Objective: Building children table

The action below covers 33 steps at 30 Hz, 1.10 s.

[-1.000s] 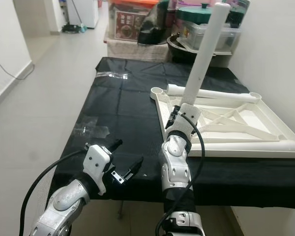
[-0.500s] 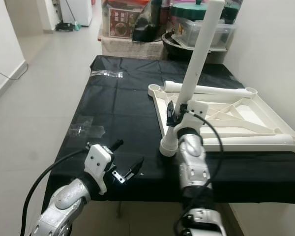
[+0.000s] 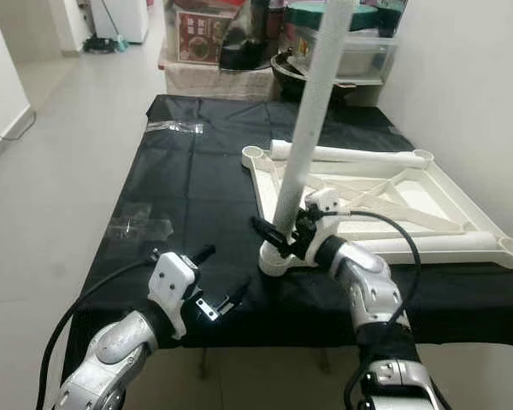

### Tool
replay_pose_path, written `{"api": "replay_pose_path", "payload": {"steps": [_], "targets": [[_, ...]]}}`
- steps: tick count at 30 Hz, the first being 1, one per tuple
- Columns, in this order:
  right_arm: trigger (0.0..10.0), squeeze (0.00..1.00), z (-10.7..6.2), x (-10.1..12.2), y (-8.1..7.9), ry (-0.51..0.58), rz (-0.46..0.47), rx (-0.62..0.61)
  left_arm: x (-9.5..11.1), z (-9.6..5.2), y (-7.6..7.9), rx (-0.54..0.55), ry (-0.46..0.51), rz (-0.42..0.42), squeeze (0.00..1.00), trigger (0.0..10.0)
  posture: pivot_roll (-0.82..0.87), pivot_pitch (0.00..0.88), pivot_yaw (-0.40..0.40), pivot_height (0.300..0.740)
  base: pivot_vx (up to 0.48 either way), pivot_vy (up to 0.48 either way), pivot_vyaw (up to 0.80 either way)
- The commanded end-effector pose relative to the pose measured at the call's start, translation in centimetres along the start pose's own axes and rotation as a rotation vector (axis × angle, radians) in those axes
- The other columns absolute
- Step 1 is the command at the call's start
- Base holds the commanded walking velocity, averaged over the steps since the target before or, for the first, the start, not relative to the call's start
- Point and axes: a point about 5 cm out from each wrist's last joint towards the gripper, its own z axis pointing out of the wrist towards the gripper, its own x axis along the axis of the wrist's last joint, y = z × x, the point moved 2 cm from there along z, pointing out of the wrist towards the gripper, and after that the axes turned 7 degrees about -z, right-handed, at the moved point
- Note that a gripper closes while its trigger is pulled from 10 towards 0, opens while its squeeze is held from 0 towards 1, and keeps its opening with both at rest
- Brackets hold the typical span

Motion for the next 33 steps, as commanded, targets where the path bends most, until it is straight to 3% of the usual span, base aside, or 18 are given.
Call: {"api": "replay_pose_path", "payload": {"steps": [1, 7, 8, 9, 10, 17, 20, 22, 23, 24, 27, 28, 29, 31, 32, 33], "targets": [[10.0, 0.0, 0.5, 0.5, -0.3, 0.009, 0.008, 0.095, -0.2, -0.1, 0.1, -0.004, -0.011, 0.001, 0.0, 10.0, 0.13, 0.0, -0.1, 0.74, 0.0, 0.0, 0.0], [10.0, 0.0, 1.1, 1.3, 0.1, 0.0, -0.022, 0.158, -0.3, -0.1, 0.1, -0.005, -0.013, 0.004, 0.0, 10.0, 0.13, 0.0, -0.103, 0.74, 0.0, 0.0, 0.0], [5.0, 0.0, 1.3, 1.3, -0.1, 0.002, -0.011, 0.182, -0.3, -0.1, 0.1, -0.007, -0.013, 0.004, 0.0, 10.0, 0.13, 0.0, -0.103, 0.74, 0.0, 0.0, 0.0], [5.0, 0.0, 1.3, 1.3, -0.1, 0.002, -0.011, 0.182, -0.3, -0.1, 0.1, -0.007, -0.013, 0.004, 0.0, 10.0, 0.13, 0.0, -0.103, 0.74, 0.0, 0.0, 0.0], [0.0, 0.0, 1.5, 1.2, -0.3, -0.001, -0.008, 0.201, -0.3, -0.1, 0.1, -0.007, -0.013, 0.005, 0.0, 10.0, 0.13, 0.0, -0.103, 0.74, 0.0, 0.0, 0.0], [0.0, 0.0, 2.2, 0.2, -0.6, -0.026, -0.025, 0.156, -0.2, -0.1, 0.1, -0.008, -0.01, 0.004, 0.0, 10.0, 0.13, 0.0, -0.094, 0.74, 0.0, 0.0, 0.0], [0.0, 0.0, 2.5, -0.5, -0.4, -0.042, -0.047, 0.048, -0.2, -0.1, 0.1, -0.007, -0.011, 0.003, 0.0, 10.0, 0.13, 0.0, -0.094, 0.74, 0.0, 0.0, 0.0], [0.0, 0.0, 2.8, -0.5, 0.8, -0.047, -0.067, -0.168, -0.1, -0.1, 0.1, -0.005, -0.011, 0.001, 0.0, 10.0, 0.13, 0.0, -0.088, 0.74, 0.0, 0.0, 0.0], [0.0, 0.0, 2.8, -0.5, 0.8, -0.047, -0.067, -0.168, -0.1, -0.1, 0.1, -0.005, -0.011, 0.001, 0.0, 10.0, 0.13, 0.0, -0.088, 0.74, 0.0, 0.0, 0.0], [0.0, 0.0, 2.7, -0.4, 1.4, -0.044, -0.065, -0.262, -0.1, -0.1, 0.0, -0.004, -0.011, 0.001, 0.0, 10.0, 0.13, 0.0, -0.088, 0.74, 0.0, 0.0, 0.0], [0.0, 0.0, 2.7, -0.4, 1.4, -0.044, -0.065, -0.262, -0.1, -0.1, 0.0, -0.004, -0.011, 0.001, 0.0, 10.0, 0.13, 0.0, -0.088, 0.74, 0.0, 0.0, 0.0], [0.0, 0.0, 2.2, -0.2, 2.8, -0.041, -0.033, -0.485, -0.1, -0.1, 0.0, -0.003, -0.011, 0.0, 0.0, 10.0, 0.12, 0.0, -0.092, 0.74, 0.0, 0.0, 0.0], [0.0, 0.0, 2.2, -0.2, 2.8, -0.041, -0.033, -0.485, -0.1, -0.1, 0.0, -0.003, -0.011, 0.0, 0.0, 10.0, 0.12, 0.0, -0.092, 0.74, 0.0, 0.0, 0.0], [0.0, 0.0, -0.5, 0.4, 4.4, -0.025, -0.01, -1.013, 0.0, 0.0, -0.1, -0.001, -0.008, 0.0, 0.0, 10.0, 0.11, 0.0, -0.081, 0.74, 0.0, 0.0, 0.0], [0.0, 0.0, -0.5, 0.4, 4.4, -0.025, -0.01, -1.013, 0.0, 0.0, -0.1, -0.001, -0.008, 0.0, 0.0, 10.0, 0.11, 0.0, -0.081, 0.74, 0.0, 0.0, 0.0], [0.0, 0.0, -1.7, 0.6, 4.4, -0.018, 0.005, -1.188, 0.0, 0.1, -0.1, -0.001, -0.007, -0.001, 0.0, 10.0, 0.11, 0.0, -0.076, 0.74, 0.0, 0.0, 0.0]]}}
